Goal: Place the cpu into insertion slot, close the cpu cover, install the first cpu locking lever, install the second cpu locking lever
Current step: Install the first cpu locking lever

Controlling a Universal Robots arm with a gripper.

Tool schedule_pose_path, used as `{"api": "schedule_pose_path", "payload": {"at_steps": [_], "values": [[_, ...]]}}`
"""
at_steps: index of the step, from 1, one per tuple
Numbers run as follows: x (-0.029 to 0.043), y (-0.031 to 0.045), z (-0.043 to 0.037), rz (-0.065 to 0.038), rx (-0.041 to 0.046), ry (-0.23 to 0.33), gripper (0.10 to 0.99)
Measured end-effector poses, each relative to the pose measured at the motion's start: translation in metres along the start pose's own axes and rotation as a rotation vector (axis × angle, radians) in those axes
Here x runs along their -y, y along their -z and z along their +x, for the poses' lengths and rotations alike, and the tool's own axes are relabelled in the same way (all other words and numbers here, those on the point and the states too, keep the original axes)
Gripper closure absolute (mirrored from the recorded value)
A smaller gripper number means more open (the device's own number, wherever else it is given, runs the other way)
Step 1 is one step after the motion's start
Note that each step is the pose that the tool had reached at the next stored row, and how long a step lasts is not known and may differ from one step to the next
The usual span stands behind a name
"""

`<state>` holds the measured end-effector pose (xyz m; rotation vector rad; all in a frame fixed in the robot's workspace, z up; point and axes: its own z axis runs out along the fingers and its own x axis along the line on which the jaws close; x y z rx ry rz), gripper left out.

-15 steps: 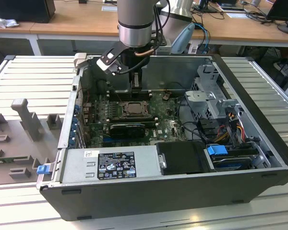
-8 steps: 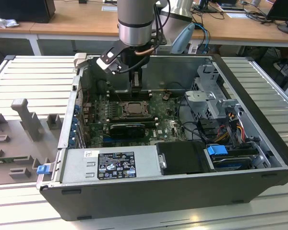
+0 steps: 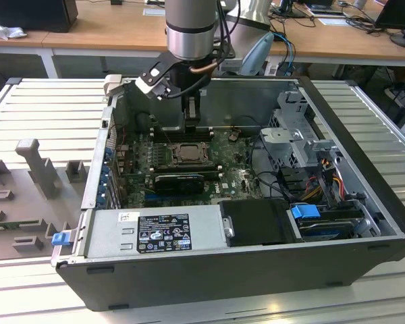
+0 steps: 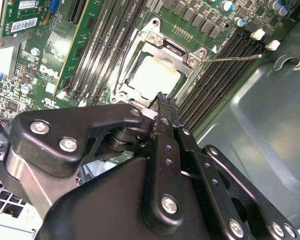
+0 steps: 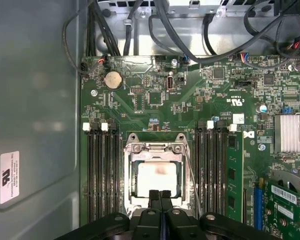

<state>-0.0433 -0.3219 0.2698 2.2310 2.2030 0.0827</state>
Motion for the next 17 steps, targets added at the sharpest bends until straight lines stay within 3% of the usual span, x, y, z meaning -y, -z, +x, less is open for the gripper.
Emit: {"api": "schedule_pose_path", "payload": {"at_steps": [5, 17], "values": [[-0.0003, 0.0074, 0.0003, 0.0, 0.0, 0.0, 0.98], [-0.0006, 0.0143, 0.0004, 0.0, -0.0001, 0.0, 0.98]]}}
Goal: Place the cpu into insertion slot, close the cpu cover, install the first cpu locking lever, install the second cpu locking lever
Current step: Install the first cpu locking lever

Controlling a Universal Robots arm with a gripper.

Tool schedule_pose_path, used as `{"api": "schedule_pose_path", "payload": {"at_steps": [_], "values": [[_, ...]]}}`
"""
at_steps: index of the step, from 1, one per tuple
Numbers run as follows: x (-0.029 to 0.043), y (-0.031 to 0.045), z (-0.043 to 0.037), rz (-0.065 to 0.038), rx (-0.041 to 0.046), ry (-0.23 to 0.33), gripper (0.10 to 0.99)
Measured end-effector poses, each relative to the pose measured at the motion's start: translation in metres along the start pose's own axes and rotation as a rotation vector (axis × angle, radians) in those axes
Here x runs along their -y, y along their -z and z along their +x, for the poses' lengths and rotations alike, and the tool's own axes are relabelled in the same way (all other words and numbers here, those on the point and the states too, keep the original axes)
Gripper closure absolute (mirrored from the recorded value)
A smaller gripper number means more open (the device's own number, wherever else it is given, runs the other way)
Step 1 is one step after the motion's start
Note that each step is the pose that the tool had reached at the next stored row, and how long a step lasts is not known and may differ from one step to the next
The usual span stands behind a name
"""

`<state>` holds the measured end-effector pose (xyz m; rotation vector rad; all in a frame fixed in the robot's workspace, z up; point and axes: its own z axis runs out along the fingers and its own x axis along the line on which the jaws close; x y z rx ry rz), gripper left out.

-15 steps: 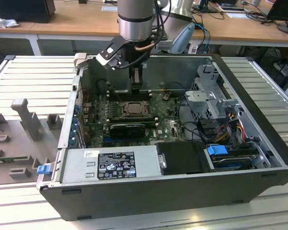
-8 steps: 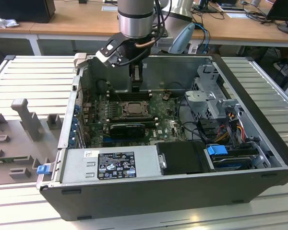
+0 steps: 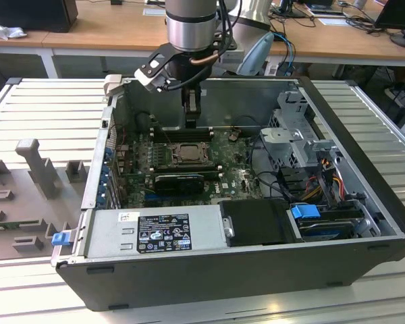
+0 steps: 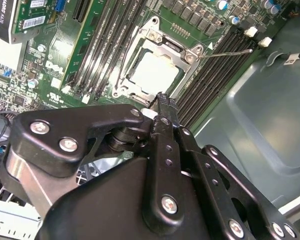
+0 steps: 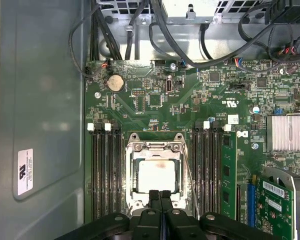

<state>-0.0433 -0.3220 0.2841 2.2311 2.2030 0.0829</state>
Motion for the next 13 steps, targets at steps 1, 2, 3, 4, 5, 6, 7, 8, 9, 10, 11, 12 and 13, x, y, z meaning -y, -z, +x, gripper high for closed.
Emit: {"api": "schedule_pose_path", "payload": {"at_steps": [1, 2, 3, 4, 5, 6, 7, 8, 9, 10, 11, 12, 13], "values": [[0.0, 0.0005, 0.0, 0.0, 0.0002, 0.0, 0.98], [-0.0001, 0.0013, 0.0, 0.0, 0.0002, 0.0, 0.98], [-0.0001, 0.0021, 0.0001, 0.0, 0.0002, 0.0, 0.98], [-0.0001, 0.0031, 0.0001, 0.0, 0.0002, 0.0, 0.98], [-0.0002, 0.004, 0.0001, 0.0, 0.0002, 0.0, 0.98], [-0.0002, 0.0046, 0.0001, 0.0, 0.0002, 0.0, 0.98], [-0.0002, 0.0051, 0.0002, 0.0, 0.0002, 0.0, 0.98], [-0.0003, 0.0063, 0.0002, 0.0, 0.0001, 0.0, 0.98], [-0.0003, 0.0071, 0.0002, 0.0, 0.0002, 0.0, 0.98], [-0.0003, 0.008, 0.0003, 0.0, 0.0002, 0.0, 0.98], [-0.0004, 0.0091, 0.0003, 0.0, 0.0002, 0.0, 0.98], [-0.0004, 0.0101, 0.0003, 0.0, 0.0002, 0.0, 0.98], [-0.0004, 0.0107, 0.0004, 0.0, 0.0002, 0.0, 0.98]]}}
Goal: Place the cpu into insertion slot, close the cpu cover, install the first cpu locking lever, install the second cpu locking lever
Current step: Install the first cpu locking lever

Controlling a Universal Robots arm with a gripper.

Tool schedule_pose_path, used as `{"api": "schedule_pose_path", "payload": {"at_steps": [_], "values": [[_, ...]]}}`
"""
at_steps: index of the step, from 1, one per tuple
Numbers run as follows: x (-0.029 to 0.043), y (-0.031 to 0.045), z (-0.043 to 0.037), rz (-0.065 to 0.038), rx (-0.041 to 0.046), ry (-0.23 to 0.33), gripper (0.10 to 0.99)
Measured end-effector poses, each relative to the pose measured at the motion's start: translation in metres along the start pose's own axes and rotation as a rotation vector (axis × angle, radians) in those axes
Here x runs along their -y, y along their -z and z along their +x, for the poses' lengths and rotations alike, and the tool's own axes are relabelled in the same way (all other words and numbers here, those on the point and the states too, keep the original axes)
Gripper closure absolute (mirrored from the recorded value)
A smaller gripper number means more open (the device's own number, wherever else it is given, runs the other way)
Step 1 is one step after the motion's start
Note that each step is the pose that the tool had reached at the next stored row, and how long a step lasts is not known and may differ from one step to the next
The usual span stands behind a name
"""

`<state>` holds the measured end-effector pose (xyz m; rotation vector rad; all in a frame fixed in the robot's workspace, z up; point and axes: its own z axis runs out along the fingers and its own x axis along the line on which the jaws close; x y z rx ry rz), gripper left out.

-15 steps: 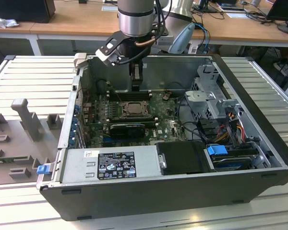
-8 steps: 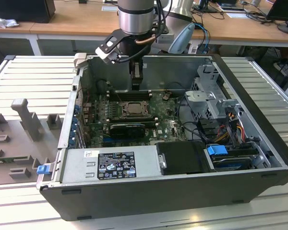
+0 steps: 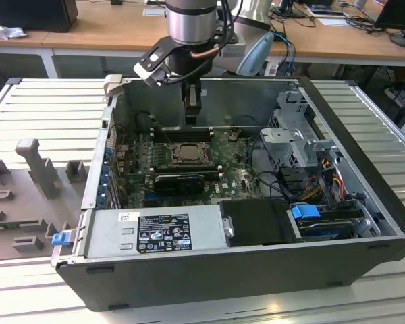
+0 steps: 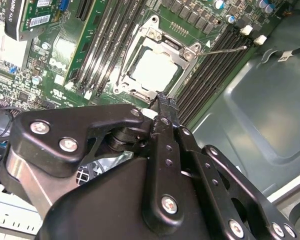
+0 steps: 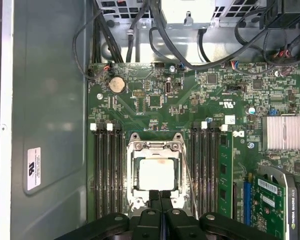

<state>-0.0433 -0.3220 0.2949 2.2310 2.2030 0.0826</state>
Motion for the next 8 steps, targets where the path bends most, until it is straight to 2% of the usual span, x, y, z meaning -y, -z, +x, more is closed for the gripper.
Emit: {"api": "schedule_pose_path", "payload": {"at_steps": [8], "values": [[-0.0003, 0.008, 0.0003, 0.0, 0.0, 0.0, 0.98]]}}
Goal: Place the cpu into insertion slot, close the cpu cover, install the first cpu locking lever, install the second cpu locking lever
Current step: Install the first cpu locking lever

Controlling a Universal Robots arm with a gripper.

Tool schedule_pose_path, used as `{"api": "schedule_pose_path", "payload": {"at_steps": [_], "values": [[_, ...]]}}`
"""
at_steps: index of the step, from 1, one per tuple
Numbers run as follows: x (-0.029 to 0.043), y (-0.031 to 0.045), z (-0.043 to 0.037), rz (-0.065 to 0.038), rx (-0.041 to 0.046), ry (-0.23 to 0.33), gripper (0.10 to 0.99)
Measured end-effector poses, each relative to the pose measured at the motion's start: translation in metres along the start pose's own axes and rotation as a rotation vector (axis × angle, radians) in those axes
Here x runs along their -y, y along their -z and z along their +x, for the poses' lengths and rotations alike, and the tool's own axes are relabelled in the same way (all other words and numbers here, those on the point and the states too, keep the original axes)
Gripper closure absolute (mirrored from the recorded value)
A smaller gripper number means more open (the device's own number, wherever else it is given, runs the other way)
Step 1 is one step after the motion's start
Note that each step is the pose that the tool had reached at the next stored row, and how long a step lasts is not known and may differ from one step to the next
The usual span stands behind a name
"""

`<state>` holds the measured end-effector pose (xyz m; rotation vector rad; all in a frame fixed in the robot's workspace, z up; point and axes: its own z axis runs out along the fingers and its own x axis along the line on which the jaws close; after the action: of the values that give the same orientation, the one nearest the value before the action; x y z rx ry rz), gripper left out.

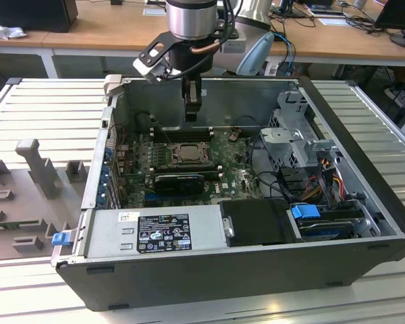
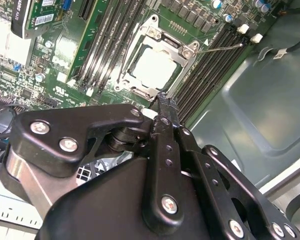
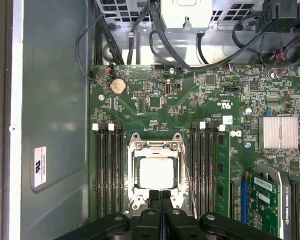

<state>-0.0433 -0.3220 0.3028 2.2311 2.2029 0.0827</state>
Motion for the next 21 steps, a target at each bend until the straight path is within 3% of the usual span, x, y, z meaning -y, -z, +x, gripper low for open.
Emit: {"api": "schedule_pose_path", "payload": {"at_steps": [21], "values": [[-0.0005, 0.0127, 0.0004, 0.0, 0.0, 0.0, 0.98]]}}
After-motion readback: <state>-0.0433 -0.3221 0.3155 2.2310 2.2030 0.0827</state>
